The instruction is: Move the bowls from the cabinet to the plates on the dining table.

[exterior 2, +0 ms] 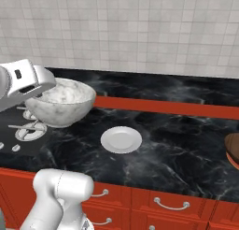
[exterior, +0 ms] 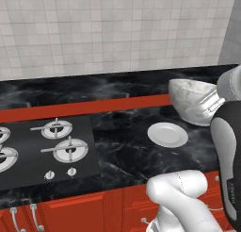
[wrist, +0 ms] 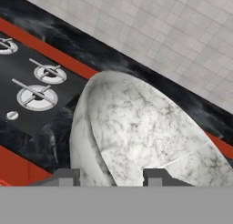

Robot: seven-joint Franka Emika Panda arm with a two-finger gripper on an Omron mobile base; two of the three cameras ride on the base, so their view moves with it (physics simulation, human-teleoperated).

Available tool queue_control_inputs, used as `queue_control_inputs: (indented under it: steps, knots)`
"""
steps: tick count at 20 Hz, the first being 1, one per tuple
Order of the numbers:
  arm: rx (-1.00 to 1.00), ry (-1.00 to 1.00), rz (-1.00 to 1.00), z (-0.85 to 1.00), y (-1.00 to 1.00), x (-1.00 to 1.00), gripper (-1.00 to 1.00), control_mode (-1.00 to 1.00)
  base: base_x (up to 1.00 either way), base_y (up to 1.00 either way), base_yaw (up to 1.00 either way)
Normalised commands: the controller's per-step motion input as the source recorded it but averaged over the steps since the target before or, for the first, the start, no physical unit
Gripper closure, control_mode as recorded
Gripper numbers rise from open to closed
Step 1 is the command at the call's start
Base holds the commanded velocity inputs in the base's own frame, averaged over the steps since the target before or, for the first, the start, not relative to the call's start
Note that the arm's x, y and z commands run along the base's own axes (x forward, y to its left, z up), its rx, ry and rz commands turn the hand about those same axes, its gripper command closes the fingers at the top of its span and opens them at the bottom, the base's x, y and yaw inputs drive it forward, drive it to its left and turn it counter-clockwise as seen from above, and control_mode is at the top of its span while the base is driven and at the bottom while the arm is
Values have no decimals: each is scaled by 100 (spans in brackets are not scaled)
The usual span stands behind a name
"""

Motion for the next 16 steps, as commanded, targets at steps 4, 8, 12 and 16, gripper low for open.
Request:
queue_control_inputs:
  steps: [4, 8, 12, 16]
  knots:
    - [-3, 0, -1, -30, 0, 47, 100, -100, 0, 0, 0]
    - [0, 0, 0, -50, 0, 35, 100, -100, 0, 0, 0]
    - [0, 0, 0, -45, -5, 34, 100, -100, 0, 0, 0]
    - [0, 0, 0, -33, -11, 25, 100, -100, 0, 0, 0]
